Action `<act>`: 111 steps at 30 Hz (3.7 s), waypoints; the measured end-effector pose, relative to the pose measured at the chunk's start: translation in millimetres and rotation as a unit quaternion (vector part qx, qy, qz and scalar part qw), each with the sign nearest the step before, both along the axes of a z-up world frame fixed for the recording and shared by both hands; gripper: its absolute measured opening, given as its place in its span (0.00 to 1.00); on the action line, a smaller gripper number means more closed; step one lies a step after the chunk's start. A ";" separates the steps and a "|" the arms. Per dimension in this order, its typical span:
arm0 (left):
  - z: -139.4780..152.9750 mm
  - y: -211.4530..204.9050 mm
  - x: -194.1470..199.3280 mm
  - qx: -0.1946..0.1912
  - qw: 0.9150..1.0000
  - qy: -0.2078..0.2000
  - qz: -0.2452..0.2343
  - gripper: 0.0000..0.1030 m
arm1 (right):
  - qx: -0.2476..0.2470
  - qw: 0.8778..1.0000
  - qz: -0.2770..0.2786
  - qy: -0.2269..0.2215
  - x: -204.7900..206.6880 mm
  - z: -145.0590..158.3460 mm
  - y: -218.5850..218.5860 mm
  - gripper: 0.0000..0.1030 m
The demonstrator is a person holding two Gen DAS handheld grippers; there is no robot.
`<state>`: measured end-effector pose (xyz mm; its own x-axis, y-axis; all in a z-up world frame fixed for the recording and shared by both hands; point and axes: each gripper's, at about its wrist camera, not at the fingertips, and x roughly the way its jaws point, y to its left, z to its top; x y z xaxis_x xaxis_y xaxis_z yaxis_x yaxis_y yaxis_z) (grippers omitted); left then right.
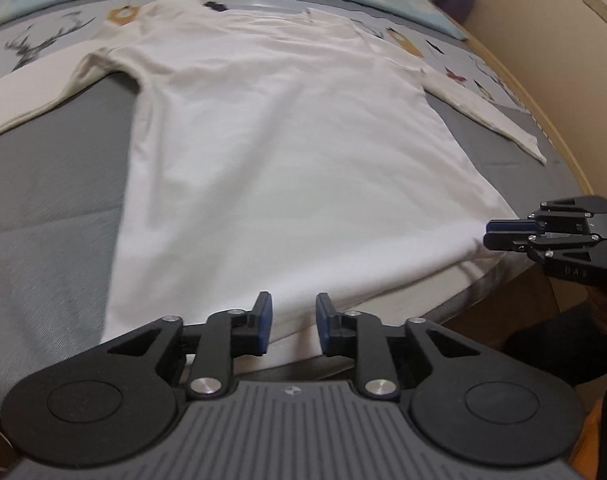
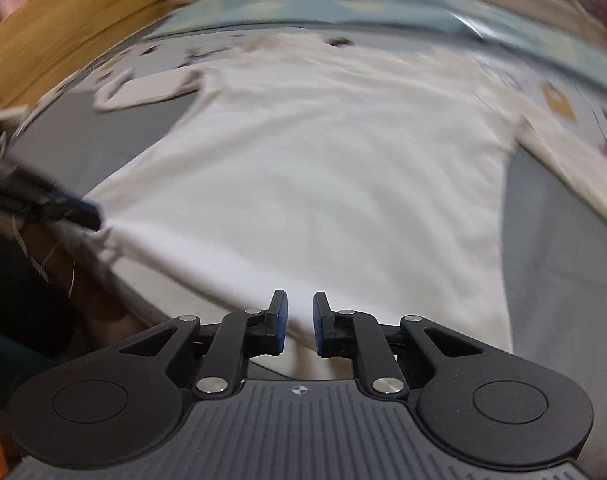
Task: Fold small clothes
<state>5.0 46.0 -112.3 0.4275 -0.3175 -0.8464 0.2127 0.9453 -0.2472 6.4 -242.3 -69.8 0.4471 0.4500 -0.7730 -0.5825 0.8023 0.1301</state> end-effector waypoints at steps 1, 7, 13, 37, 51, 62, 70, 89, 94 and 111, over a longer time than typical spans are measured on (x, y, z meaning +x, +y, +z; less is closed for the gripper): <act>-3.2 -2.7 1.8 0.001 1.000 0.002 -0.004 0.34 | -0.004 1.000 0.014 -0.009 -4.5 0.4 5.8 0.14; -24.4 -19.1 5.5 0.030 0.998 0.028 -0.038 0.34 | -0.031 0.997 0.063 -0.027 -9.7 -4.8 28.1 0.14; -34.3 -27.7 4.4 0.064 0.996 0.019 -0.051 0.33 | -0.063 0.993 0.095 -0.036 -17.8 -12.3 41.0 0.23; 18.7 -3.9 -6.7 0.034 0.998 -0.034 -0.041 0.02 | -0.042 0.996 0.071 0.016 5.3 -8.5 29.2 0.02; -2.5 54.2 18.8 0.021 0.994 0.053 0.098 0.07 | 0.017 0.993 -0.102 0.060 30.2 5.2 -36.1 0.23; -11.4 85.8 21.3 0.062 0.978 0.076 0.183 0.35 | -0.087 0.977 -0.184 0.063 42.3 -12.9 -58.5 0.35; -14.6 72.9 23.1 0.090 0.982 0.072 0.150 0.05 | -0.109 0.957 -0.245 0.112 49.1 -32.1 -87.9 0.25; -24.4 54.9 25.5 0.105 0.984 0.094 0.109 0.08 | -0.110 0.969 -0.212 0.070 50.7 -24.2 -72.1 0.22; -11.5 55.1 27.7 0.080 0.988 0.058 0.117 0.32 | -0.132 0.966 -0.209 0.077 55.5 -32.2 -66.2 0.25; 81.0 98.0 40.2 0.096 0.955 -0.131 0.246 0.50 | 0.005 0.973 -0.177 -0.150 75.1 120.9 -18.2 0.46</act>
<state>45.2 144.1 -31.4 0.6906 0.1277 -0.7119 -0.2393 0.9692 -0.0582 81.5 -260.5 51.1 0.7798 0.2332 -0.5810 -0.2830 0.9591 0.0051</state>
